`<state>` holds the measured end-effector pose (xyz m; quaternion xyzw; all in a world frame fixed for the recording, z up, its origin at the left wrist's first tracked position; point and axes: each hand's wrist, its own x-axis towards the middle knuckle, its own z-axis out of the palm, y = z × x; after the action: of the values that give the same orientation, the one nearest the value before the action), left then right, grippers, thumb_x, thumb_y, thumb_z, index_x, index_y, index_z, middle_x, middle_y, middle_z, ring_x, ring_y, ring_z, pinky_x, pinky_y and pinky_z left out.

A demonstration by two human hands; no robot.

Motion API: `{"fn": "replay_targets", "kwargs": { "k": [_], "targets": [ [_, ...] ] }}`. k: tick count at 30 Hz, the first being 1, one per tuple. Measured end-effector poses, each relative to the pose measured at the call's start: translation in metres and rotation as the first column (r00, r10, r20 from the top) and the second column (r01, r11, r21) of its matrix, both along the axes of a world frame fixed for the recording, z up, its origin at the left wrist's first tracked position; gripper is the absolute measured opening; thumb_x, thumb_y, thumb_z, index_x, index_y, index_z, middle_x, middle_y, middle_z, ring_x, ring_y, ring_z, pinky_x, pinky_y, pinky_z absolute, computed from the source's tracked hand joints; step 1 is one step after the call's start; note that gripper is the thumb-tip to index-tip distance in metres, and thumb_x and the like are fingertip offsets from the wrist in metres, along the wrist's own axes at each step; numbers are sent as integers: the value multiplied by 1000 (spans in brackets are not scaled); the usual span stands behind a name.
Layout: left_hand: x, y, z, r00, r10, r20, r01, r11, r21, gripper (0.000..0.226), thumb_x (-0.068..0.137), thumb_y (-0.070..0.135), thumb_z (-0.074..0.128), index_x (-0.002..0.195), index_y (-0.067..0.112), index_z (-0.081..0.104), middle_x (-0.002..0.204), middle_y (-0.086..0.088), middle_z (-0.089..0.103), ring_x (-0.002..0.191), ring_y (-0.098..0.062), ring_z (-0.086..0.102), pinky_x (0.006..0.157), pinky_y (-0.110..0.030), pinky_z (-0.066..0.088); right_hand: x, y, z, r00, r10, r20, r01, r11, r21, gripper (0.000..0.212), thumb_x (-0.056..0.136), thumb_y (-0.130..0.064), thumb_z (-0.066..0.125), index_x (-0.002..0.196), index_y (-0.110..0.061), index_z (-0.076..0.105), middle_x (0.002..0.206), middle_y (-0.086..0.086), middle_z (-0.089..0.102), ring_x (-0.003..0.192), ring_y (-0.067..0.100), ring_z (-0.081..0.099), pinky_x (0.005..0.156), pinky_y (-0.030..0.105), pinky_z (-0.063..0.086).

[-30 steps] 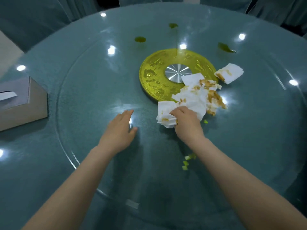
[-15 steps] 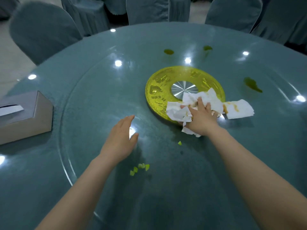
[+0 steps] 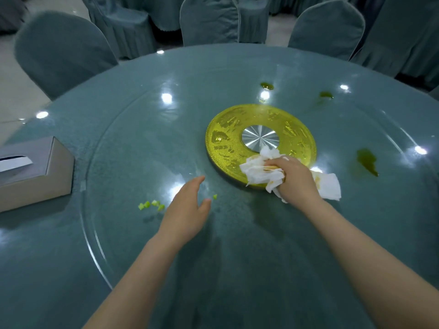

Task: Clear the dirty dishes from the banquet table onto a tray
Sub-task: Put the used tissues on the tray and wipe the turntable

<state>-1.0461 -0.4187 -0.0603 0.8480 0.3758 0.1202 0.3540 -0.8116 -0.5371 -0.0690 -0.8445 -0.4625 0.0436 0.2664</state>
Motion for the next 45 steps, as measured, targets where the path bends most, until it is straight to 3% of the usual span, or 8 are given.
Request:
{"fn": "replay_targets", "kwargs": {
  "k": [3, 9, 16, 23, 27, 34, 40, 45],
  "targets": [
    [1, -9, -4, 1000, -22, -12, 22, 1000, -10, 54, 94, 22, 51, 145, 20, 33, 150, 3, 36, 136, -11, 31, 104, -19, 22, 14, -33, 5, 995, -77, 67, 72, 995, 72, 46, 63, -8, 78, 107, -17, 71, 110, 14, 63, 100, 38, 57, 84, 37, 45],
    [4, -26, -9, 999, -38, -38, 36, 998, -51, 56, 94, 23, 51, 146, 22, 30, 153, 6, 31, 139, -10, 28, 108, -21, 21, 18, -62, -26, 982, -63, 180, 143, 869, -474, 66, 75, -42, 63, 138, -41, 41, 145, 10, 34, 128, 35, 35, 105, 42, 33],
    [-12, -46, -2, 998, -39, -55, 35, 997, -62, 56, 94, 24, 51, 146, 25, 30, 152, 9, 31, 139, -8, 29, 104, -18, 21, -14, -47, -14, 978, -112, 174, 144, 972, -183, 40, 64, -11, 73, 104, -12, 70, 95, 17, 67, 96, 37, 58, 81, 38, 39],
    [-22, -95, 27, 995, -56, -77, 47, 993, -110, 55, 95, 23, 50, 146, 24, 31, 152, 6, 33, 138, -12, 32, 108, -27, 26, -78, -106, 4, 991, -68, -116, 46, 982, -181, 42, 68, -15, 66, 109, -25, 68, 102, 8, 65, 97, 27, 55, 69, 28, 30],
    [-20, -128, 47, 993, -101, -56, 94, 990, -108, 54, 94, 24, 51, 145, 25, 33, 149, 7, 37, 133, -13, 39, 101, -24, 29, -90, -161, 36, 963, -141, -228, 136, 990, -35, 43, 71, -13, 70, 112, -27, 69, 109, 7, 65, 98, 27, 58, 81, 29, 44],
    [7, -208, 81, 965, -261, 0, 261, 964, -41, 51, 93, 20, 54, 142, 22, 39, 146, 5, 44, 134, -15, 40, 107, -28, 29, -82, -311, 71, 887, -370, -275, 413, 903, 117, 47, 73, -2, 68, 108, -33, 68, 107, -1, 63, 97, 22, 61, 90, 29, 46],
    [34, -281, 90, 918, -393, 47, 393, 919, 12, 50, 92, 18, 56, 140, 20, 43, 141, 5, 49, 130, -13, 45, 102, -22, 31, -80, -432, 62, 763, -598, -244, 633, 768, 99, 45, 71, 1, 67, 106, -27, 70, 102, -2, 63, 91, 13, 56, 80, 22, 38],
    [48, -325, 87, 894, -442, 71, 444, 896, -11, 49, 91, 15, 57, 139, 17, 45, 140, 5, 50, 129, -10, 45, 104, -21, 30, -75, -504, 57, 658, -736, -159, 746, 666, 2, 43, 75, -1, 66, 113, -21, 69, 109, 6, 67, 97, 24, 57, 79, 26, 38]
  ]
}}
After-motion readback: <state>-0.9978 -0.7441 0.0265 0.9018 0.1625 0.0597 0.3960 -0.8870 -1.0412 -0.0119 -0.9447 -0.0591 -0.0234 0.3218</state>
